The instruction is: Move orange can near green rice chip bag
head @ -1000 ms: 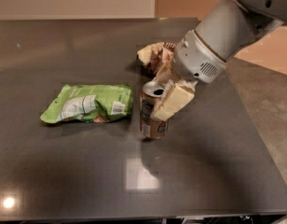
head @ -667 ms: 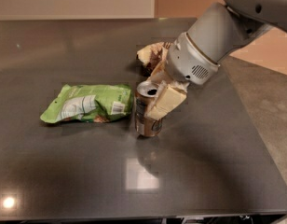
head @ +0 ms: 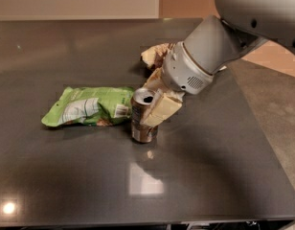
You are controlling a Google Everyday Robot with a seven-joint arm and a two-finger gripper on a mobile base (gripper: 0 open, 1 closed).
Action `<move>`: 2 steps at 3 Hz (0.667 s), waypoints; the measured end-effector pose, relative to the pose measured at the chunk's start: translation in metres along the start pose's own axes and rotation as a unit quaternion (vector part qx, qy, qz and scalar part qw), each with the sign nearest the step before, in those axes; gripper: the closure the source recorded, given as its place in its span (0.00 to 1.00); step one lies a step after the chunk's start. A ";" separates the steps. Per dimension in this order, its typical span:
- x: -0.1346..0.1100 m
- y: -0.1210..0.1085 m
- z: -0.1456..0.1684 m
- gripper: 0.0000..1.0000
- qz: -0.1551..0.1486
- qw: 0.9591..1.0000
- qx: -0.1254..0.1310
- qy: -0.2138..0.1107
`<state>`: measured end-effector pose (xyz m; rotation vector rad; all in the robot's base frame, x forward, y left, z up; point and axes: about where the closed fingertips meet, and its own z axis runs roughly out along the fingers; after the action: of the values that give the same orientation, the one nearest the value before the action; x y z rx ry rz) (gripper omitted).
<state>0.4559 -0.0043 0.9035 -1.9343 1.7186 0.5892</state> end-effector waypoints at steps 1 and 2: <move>-0.001 -0.001 0.008 0.38 -0.006 1.000 -0.004 -0.008; -0.002 0.000 0.008 0.15 -0.008 1.000 -0.004 -0.007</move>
Offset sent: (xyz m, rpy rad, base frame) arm 0.0010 0.0051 -0.0056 0.0136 -0.0004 0.0144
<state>0.4559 0.0024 0.8985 -1.9424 1.6931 0.6029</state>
